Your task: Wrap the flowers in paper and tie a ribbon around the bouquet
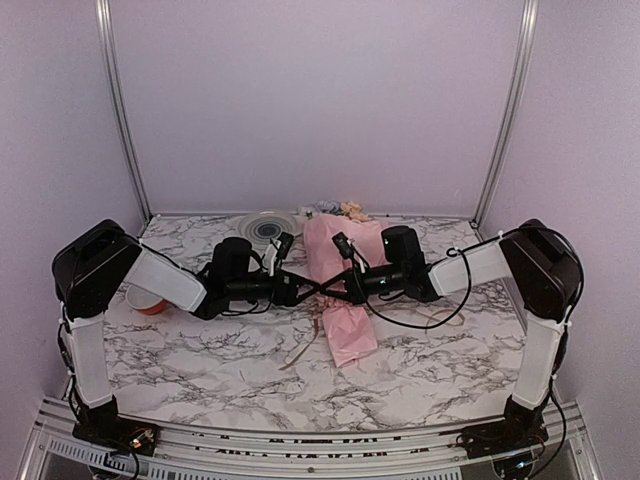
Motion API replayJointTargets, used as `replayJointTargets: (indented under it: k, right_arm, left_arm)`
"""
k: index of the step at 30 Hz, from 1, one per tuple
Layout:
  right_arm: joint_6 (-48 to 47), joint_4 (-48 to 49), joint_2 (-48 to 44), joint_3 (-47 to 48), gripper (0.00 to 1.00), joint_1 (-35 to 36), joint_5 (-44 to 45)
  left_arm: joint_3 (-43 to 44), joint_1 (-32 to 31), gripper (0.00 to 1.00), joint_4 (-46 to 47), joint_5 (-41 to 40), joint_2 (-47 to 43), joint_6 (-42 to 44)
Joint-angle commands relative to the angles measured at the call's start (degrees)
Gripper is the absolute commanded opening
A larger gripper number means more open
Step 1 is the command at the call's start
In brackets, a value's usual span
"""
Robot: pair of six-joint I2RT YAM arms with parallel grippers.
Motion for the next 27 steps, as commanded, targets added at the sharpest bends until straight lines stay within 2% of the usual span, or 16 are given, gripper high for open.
replayJointTargets:
  k: [1,7,15,16,19,22,27]
  right_arm:
    - [0.1,1.5,0.7,0.2,0.00,0.5,0.4]
    - [0.3,1.8,1.2,0.1,0.00,0.5,0.2]
    - [0.4,2.1,1.8,0.2,0.00,0.5,0.7]
    - [0.4,2.1,1.8,0.2,0.00,0.5,0.7]
    - [0.5,1.9,2.0,0.4,0.00,0.5,0.4]
    - [0.3,1.0,1.8,0.6,0.00,0.5,0.9]
    - [-0.4,-5.3,-4.9,1.5,0.31,0.4,3.3]
  left_arm:
    - [2.7,0.0,0.74,1.1,0.3,2.1,-2.8]
    - [4.7,0.0,0.62,1.1,2.4,4.1,-4.7]
    - [5.2,0.0,0.27,1.1,3.9,4.4,-4.9]
    - [5.0,0.0,0.18,1.1,3.9,4.4,-4.8]
    - [4.6,0.0,0.03,1.1,3.8,3.9,-4.6]
    - [4.3,0.0,0.00,1.1,3.3,3.6,-4.1]
    - [3.7,0.0,0.00,1.0,0.8,2.9,-3.0]
